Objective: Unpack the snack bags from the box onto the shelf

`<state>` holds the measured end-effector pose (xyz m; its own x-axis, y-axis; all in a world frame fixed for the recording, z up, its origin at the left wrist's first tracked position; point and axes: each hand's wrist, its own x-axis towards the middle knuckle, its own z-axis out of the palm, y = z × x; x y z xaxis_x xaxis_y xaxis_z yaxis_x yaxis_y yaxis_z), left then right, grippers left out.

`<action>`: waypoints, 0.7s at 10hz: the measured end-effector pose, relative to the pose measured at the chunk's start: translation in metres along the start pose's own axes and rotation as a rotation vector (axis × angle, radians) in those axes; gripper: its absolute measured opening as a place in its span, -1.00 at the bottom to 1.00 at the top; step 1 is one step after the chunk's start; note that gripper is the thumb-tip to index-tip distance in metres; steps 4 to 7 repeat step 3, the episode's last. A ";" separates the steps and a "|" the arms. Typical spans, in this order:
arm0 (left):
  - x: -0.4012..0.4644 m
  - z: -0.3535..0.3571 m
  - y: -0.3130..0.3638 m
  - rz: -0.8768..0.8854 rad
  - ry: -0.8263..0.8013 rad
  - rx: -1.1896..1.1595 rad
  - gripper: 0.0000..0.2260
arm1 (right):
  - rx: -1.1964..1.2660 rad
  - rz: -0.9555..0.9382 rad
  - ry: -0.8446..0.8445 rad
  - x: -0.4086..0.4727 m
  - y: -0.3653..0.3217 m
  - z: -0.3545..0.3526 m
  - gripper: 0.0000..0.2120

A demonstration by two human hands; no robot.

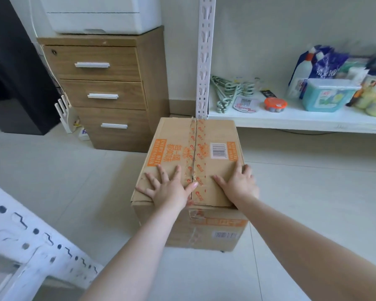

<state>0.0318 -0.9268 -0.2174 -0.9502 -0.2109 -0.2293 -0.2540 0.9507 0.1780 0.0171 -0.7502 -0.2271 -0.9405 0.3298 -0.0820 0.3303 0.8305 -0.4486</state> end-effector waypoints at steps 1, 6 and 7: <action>0.001 0.001 0.000 0.009 0.007 0.007 -0.25 | 0.026 -0.008 -0.002 -0.002 0.000 0.000 -0.02; -0.006 -0.004 -0.007 0.062 0.169 -0.240 -0.31 | 0.182 -0.094 0.070 -0.013 0.002 -0.011 -0.14; -0.006 -0.004 -0.007 0.062 0.169 -0.240 -0.31 | 0.182 -0.094 0.070 -0.013 0.002 -0.011 -0.14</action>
